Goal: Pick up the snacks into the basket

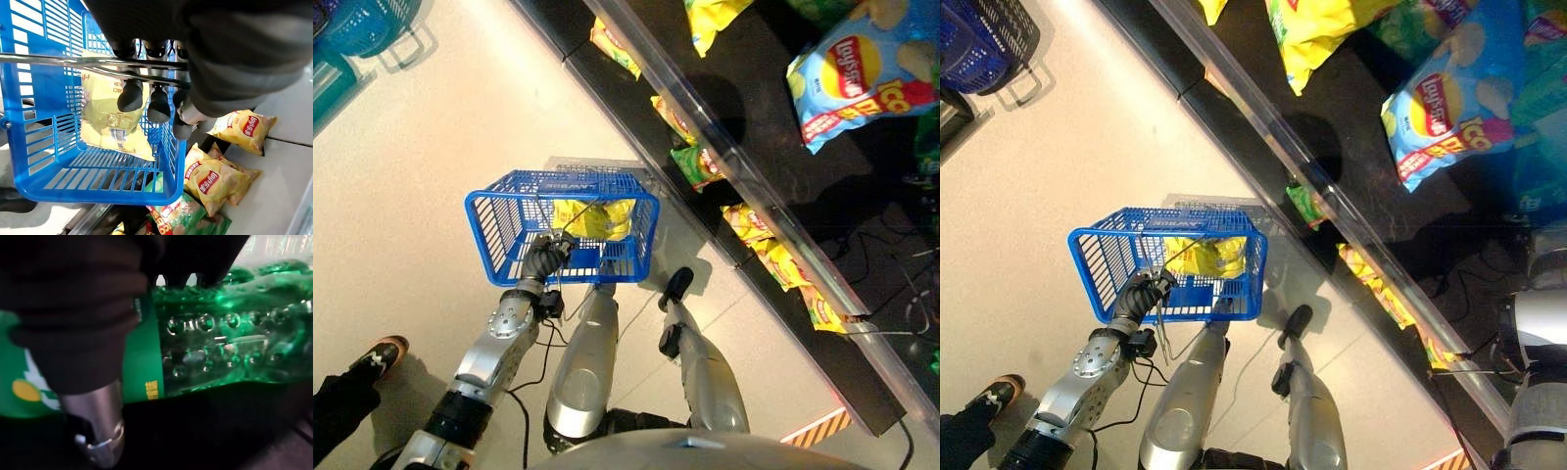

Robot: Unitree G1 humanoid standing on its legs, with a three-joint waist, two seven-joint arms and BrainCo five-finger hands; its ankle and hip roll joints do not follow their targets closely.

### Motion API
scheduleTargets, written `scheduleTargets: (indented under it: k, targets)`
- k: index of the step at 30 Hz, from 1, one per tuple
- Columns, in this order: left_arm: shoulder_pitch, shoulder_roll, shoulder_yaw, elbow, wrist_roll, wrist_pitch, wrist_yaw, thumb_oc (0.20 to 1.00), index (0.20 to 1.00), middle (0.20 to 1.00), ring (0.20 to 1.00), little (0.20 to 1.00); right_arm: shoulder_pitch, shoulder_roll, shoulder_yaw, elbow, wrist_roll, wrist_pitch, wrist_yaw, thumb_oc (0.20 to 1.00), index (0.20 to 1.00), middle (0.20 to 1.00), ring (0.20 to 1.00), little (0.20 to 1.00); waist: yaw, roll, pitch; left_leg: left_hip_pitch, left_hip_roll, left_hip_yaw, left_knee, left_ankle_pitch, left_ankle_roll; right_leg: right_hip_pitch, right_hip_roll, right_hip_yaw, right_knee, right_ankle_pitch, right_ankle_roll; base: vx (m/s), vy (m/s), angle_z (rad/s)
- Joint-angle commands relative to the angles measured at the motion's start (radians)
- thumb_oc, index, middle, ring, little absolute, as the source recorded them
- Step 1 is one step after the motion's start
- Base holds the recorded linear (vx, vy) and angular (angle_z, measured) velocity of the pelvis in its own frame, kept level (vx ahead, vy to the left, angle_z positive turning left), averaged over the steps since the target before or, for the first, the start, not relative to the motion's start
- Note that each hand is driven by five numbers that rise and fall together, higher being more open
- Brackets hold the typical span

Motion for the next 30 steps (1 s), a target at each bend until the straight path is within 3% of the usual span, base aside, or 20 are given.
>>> scheduleTargets:
  k: [1,7,8,9,10,11,22,28,30]
  targets:
    - [0.023,-0.01,-0.046,-0.21,-0.022,-0.095,-0.013,0.2,0.2,0.2,0.2,0.2,-0.093,-0.137,0.165,-0.036,0.016,-0.032,-0.031,1.0,1.0,1.0,1.0,1.0,-0.007,0.1,-0.016,0.046,0.041,0.004,-0.085,-0.006,-0.015,-0.045,-0.016,-0.006,0.114,-0.054,0.03,0.01,-0.089,0.04]
    - [0.019,-0.012,-0.05,-0.218,-0.024,-0.1,-0.011,0.2,0.2,0.2,0.2,0.2,-0.097,-0.139,0.169,-0.03,0.023,-0.036,-0.025,1.0,1.0,1.0,1.0,1.0,-0.011,0.122,-0.016,0.016,0.044,-0.005,-0.087,0.004,-0.018,-0.1,-0.024,-0.014,0.162,-0.069,0.027,0.01,-0.052,0.08]
    - [0.017,-0.013,-0.052,-0.218,-0.023,-0.101,-0.009,0.2,0.2,0.2,0.2,0.2,-0.093,-0.133,0.169,-0.029,0.027,-0.038,-0.019,1.0,1.0,1.0,1.0,1.0,-0.015,0.124,-0.016,0.025,0.045,-0.008,-0.09,-0.018,-0.018,-0.102,-0.023,0.001,0.176,-0.101,0.032,0.0,-0.037,0.05]
    - [0.017,-0.012,-0.052,-0.219,-0.023,-0.102,-0.009,0.2,0.2,0.2,0.2,0.2,-0.092,-0.133,0.168,-0.028,0.027,-0.038,-0.019,1.0,1.0,1.0,1.0,1.0,-0.011,0.128,-0.016,0.008,0.043,-0.006,-0.086,0.004,-0.016,-0.116,-0.026,-0.011,0.175,-0.076,0.026,0.08,-0.072,0.05]
    - [0.018,-0.014,-0.051,-0.22,-0.023,-0.103,-0.009,0.2,0.2,0.2,0.2,0.2,-0.089,-0.131,0.167,-0.027,0.029,-0.038,-0.015,0.583,0.583,0.583,0.583,0.583,-0.015,0.126,-0.016,0.021,0.044,-0.008,-0.09,-0.016,-0.018,-0.108,-0.024,0.001,0.182,-0.103,0.032,-0.09,0.031,0.07]
    - [0.017,-0.015,-0.052,-0.22,-0.024,-0.104,-0.011,0.2,0.2,0.2,0.2,0.2,-0.083,-0.126,0.16,-0.031,0.035,-0.041,-0.014,0.2,0.2,0.2,0.2,0.2,-0.013,0.132,-0.016,-0.001,0.043,-0.007,-0.085,0.007,-0.014,-0.129,-0.027,-0.009,0.183,-0.076,0.027,-0.01,-0.009,0.11]
    - [0.021,-0.021,-0.043,-0.207,-0.031,-0.094,-0.014,0.2,0.2,0.2,0.2,0.2,0.029,-0.06,0.048,-0.058,0.119,-0.051,-0.006,0.2,0.2,0.2,0.2,0.2,-0.02,0.129,-0.016,0.031,0.033,-0.004,-0.077,-0.001,-0.004,-0.1,-0.034,-0.002,0.191,-0.079,0.029,-0.02,0.012,0.01]
    - [0.023,-0.017,-0.036,-0.194,-0.04,-0.084,-0.026,0.2,0.2,0.2,0.2,0.2,0.083,-0.022,-0.027,-0.09,0.197,-0.065,-0.013,0.2,0.2,0.2,0.2,0.2,-0.02,0.111,-0.016,0.063,0.023,0.013,-0.05,-0.021,0.001,-0.052,-0.041,0.005,0.168,-0.059,0.034,-0.06,0.058,-0.03]
    - [0.021,-0.023,-0.026,-0.182,-0.051,-0.082,-0.032,0.2,0.2,0.2,0.2,0.2,0.113,0.011,-0.079,-0.126,0.284,-0.086,-0.023,0.2,0.2,0.2,0.2,0.2,-0.023,0.099,-0.016,0.089,0.02,0.023,-0.043,-0.029,0.006,-0.021,-0.044,0.012,0.15,-0.047,0.039,-0.04,0.063,-0.06]
